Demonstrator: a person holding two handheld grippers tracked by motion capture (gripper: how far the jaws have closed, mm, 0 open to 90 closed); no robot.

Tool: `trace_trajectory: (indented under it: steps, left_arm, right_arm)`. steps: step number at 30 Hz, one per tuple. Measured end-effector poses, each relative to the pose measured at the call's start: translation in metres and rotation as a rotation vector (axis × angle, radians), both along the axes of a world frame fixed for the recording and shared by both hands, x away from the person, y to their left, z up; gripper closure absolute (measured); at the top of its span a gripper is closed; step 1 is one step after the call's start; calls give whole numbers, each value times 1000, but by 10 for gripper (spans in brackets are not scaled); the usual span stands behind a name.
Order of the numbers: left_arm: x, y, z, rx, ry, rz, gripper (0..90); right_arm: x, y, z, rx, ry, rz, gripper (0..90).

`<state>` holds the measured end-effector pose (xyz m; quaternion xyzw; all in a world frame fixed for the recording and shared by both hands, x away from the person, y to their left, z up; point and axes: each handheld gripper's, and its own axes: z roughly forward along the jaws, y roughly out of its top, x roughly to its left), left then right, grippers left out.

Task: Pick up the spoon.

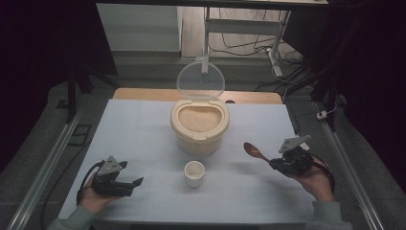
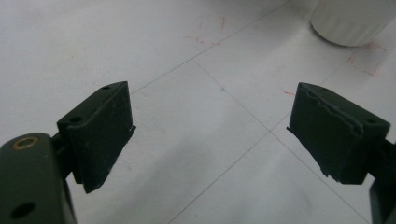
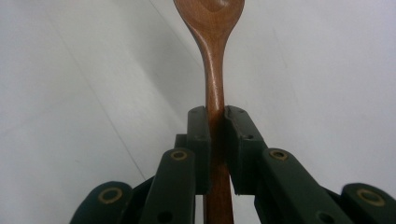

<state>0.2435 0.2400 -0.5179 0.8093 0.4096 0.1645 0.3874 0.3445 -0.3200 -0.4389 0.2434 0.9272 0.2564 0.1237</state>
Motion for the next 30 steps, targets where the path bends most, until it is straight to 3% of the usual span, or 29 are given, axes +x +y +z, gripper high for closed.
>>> trace_trajectory:
  steps: [18,30]
  left_arm:
    - [1,0,-1,-5,10,-1,134]
    - [2,-1,-1,-6,15,-5,133]
  right_arm:
    - [-14,33,24,147,-24,153,801]
    - [-20,61,27,158,-29,236,801]
